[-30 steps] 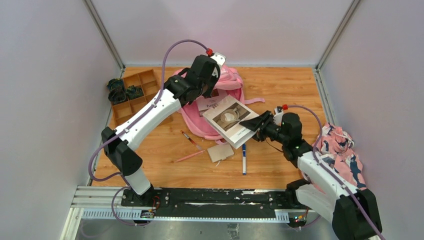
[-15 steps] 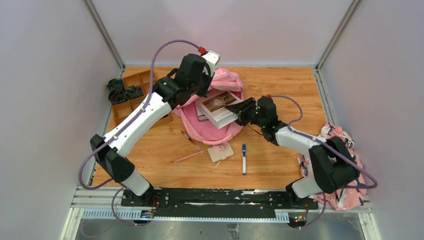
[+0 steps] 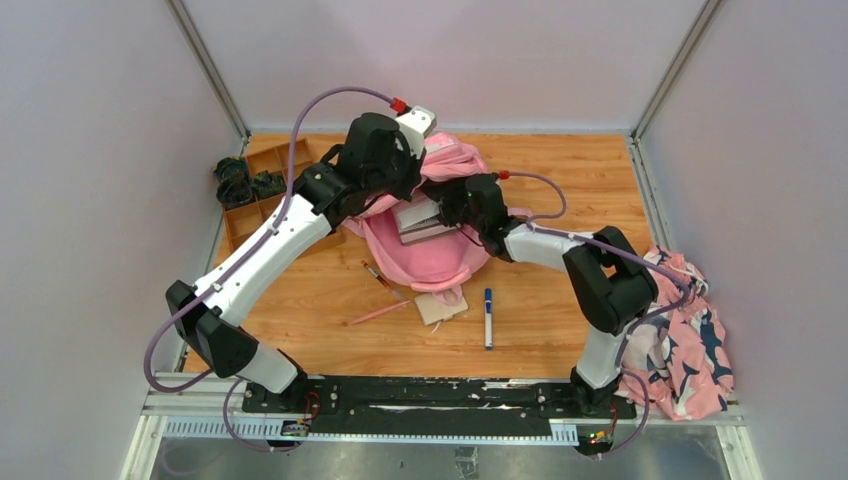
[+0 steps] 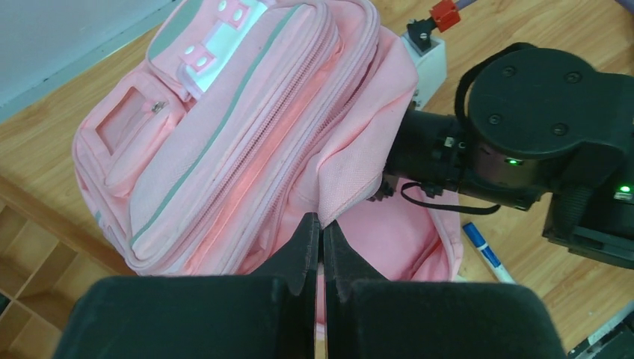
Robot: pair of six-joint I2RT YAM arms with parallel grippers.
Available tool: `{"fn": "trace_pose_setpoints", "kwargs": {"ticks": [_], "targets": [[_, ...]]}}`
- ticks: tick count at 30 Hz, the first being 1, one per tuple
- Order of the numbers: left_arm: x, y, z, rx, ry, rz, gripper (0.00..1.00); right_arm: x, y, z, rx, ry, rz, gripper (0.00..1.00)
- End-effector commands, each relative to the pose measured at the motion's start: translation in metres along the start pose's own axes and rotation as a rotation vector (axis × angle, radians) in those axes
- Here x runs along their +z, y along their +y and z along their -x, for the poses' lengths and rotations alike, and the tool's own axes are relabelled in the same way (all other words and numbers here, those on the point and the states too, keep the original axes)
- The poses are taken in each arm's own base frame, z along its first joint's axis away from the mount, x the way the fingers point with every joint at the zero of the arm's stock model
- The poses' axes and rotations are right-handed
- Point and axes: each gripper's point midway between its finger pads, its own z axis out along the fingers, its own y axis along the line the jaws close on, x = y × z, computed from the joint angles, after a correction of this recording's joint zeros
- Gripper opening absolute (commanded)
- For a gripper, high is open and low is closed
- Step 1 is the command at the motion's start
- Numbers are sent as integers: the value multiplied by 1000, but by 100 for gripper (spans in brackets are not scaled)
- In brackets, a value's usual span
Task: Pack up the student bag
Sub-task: Place the book in the student bag.
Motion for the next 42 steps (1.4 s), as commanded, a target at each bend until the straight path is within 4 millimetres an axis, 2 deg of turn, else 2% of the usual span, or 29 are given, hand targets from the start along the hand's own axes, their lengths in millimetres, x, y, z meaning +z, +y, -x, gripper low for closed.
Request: {"fn": "trace_pose_setpoints", "kwargs": {"ticks": [1,3,5,6,9,12,15,18,22,28,33,36,39,40,42], "targets": [[-19,-12,45,-49,-172,-87,0,13,-21,-1,-26,-28,-54,60],[-15,-10,43,-69,-162,-90,0,3,-24,-6,-56,-24,-57,83],[-10,-7,40,-86,-156,-81,0,-8,-27,-12,-88,-12,-61,92],[-8,-5,39,-93,-155,-77,0,-14,-28,-14,-98,-2,-61,93],[-2,-2,33,-108,-150,-69,0,-32,-34,-23,-112,42,-60,95],[5,4,27,-125,-144,-60,0,-50,-32,-32,-153,102,-59,97],[11,9,25,-155,-155,-60,0,-72,-43,-39,-200,149,-122,98],[16,12,24,-167,-156,-62,0,-86,-52,-35,-213,134,-138,99],[20,13,22,-173,-146,-76,0,-105,-54,-33,-304,151,-146,100],[24,10,17,-151,-126,-94,0,-147,-69,-33,-459,196,-144,100],[34,-3,27,-170,-121,-168,0,-191,-70,-12,-617,134,-190,100],[51,-7,31,-174,-91,-198,0,-213,-80,10,-677,37,-238,100],[74,-9,25,-189,-52,-211,0,-230,-92,27,-696,-52,-261,99],[79,-10,21,-203,-30,-213,5,-235,-94,30,-699,-69,-263,99],[82,-12,20,-210,6,-218,39,-242,-97,34,-706,-83,-270,99]]}}
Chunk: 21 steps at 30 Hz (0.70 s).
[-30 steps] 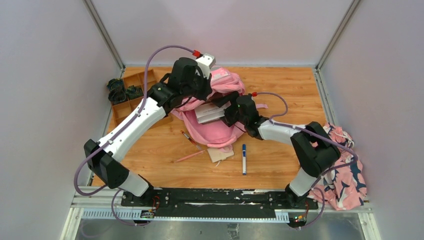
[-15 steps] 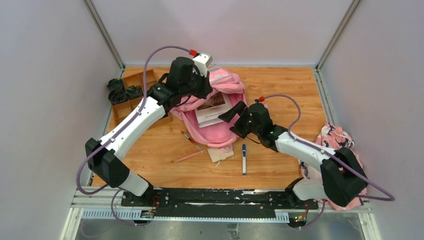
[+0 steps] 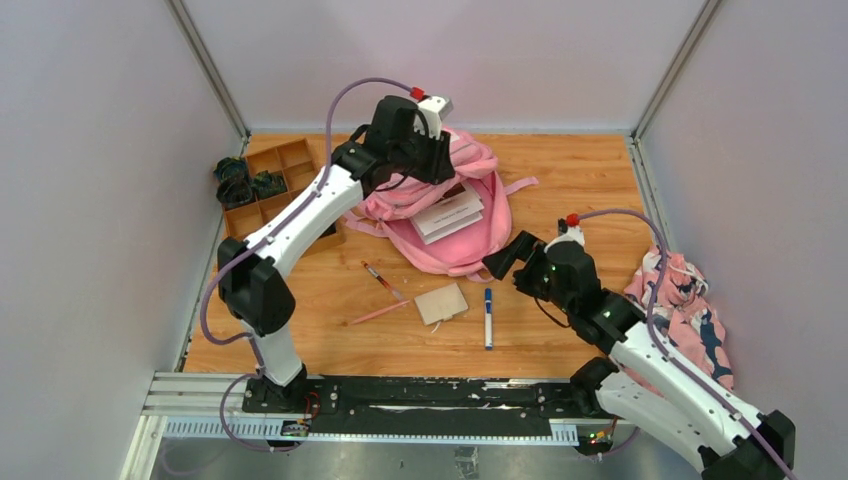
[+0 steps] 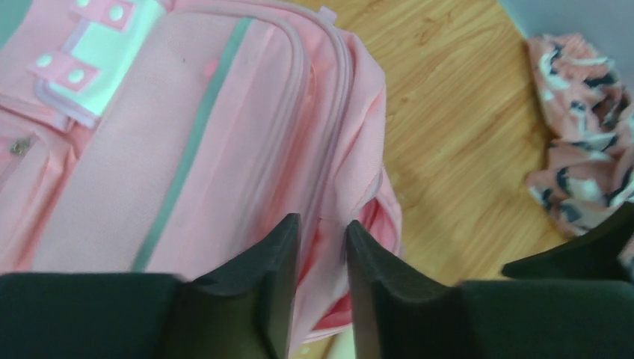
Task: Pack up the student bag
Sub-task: Place the book in the student bag.
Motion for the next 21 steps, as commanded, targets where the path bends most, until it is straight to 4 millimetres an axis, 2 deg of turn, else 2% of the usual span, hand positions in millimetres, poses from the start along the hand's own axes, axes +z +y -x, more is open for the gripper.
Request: {"fn": "trace_pose_setpoints", "kwargs": {"ticks": [1,2,3,4,7,10,13,17,21], "targets": [[4,0,16,-19,0,-9,47,-13,-47,-8,-92,-15,-159,99],[2,4,17,-20,-4,15,56,-15,-47,-7,-99,-13,-160,99],[-1,12,16,-20,-10,61,70,-16,-48,-8,-110,-8,-163,99],[-6,21,14,-15,-15,119,79,-17,-48,-8,-120,-4,-167,99],[-25,48,5,-26,-14,239,89,-20,-45,-5,-152,8,-168,99],[-46,80,-10,-144,-9,299,91,-21,-42,-2,-183,14,-166,99],[-65,105,-38,-245,11,358,91,-20,-36,1,-218,25,-155,98],[-75,114,-82,-263,51,400,90,-16,-33,-1,-230,41,-148,98],[-76,124,-139,-306,74,456,85,-11,-30,-5,-220,58,-130,98]]}}
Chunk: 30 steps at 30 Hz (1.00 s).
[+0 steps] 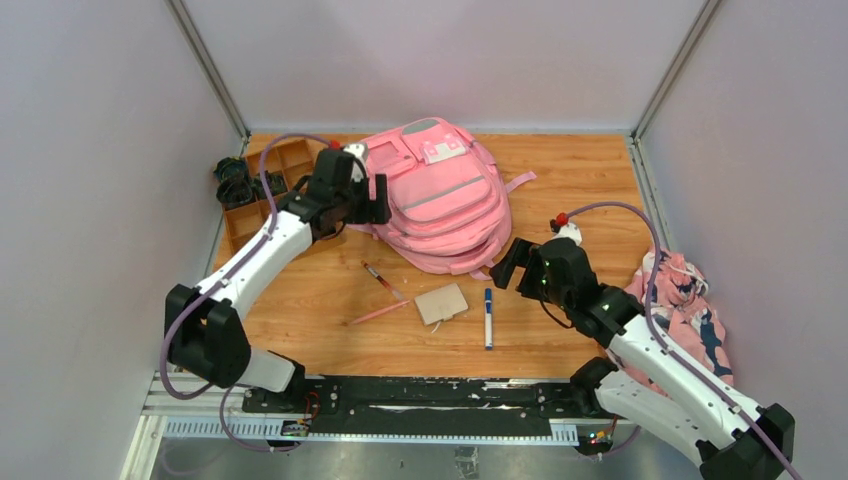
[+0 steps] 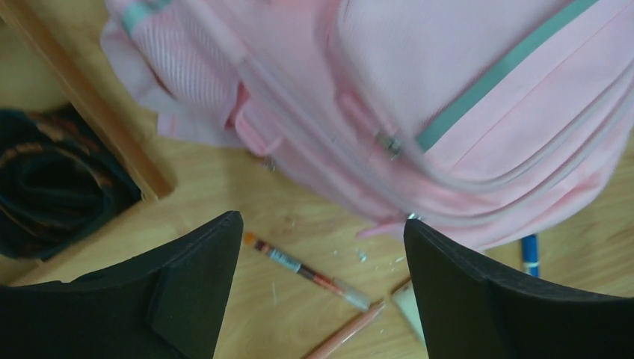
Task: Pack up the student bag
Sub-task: Place the book in the student bag, then adjust the student bag at the center of the board.
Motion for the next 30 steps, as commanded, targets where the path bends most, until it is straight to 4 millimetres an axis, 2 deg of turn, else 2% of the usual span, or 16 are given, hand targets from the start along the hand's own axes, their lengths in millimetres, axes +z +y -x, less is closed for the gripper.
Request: {"fn": "trace_pose_setpoints", "kwargs": {"ticks": [1,3,6,10,17,23,30], "targets": [[9,18,-39,-46,-11,54,83,-2,12,5,-20,0,39,98],[12,23,-57,-63,6,61,75,-2,12,4,-16,1,42,98],[18,20,-77,-68,8,11,66,-3,9,3,-14,-3,39,97],[26,18,-79,-69,-97,-38,62,-3,7,0,-13,3,38,97],[42,23,-71,136,-198,-61,64,-4,8,-3,1,12,45,97],[67,31,-77,227,-148,-36,64,-5,8,-5,4,19,52,97],[81,30,-82,218,-128,-59,60,-8,5,-7,10,17,46,97]]}}
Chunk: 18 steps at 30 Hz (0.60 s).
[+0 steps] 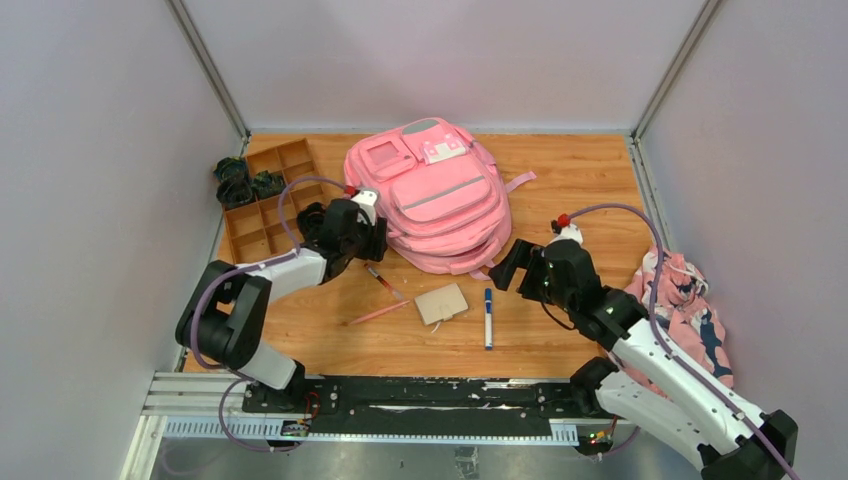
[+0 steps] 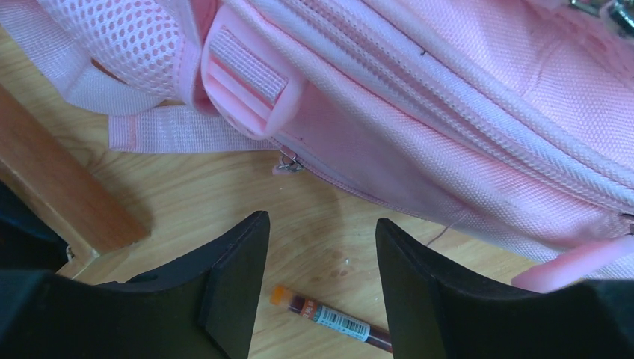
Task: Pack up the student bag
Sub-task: Adjust the student bag at the center of the board.
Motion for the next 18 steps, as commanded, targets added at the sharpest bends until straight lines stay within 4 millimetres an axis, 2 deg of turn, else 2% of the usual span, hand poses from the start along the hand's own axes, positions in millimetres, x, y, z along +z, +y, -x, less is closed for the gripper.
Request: {"fn": "trace_pose_setpoints", "kwargs": {"ticks": [1,6,11,16,18], "targets": [[9,-3,29,22,-85,-28,59,-4,-2,-4,7,0,6,97],[23,6,32,-17,-76,-25,55,-4,-4,-4,11,-1,-7,97],[28,3,43,-52,-89,-48,49,-9,-9,2,21,-33,-21,97],[30,2,45,-66,-85,-54,37,-11,-15,5,36,-37,-38,98],[26,5,47,-76,-96,-33,27,-11,-18,6,38,-40,-52,98]]}}
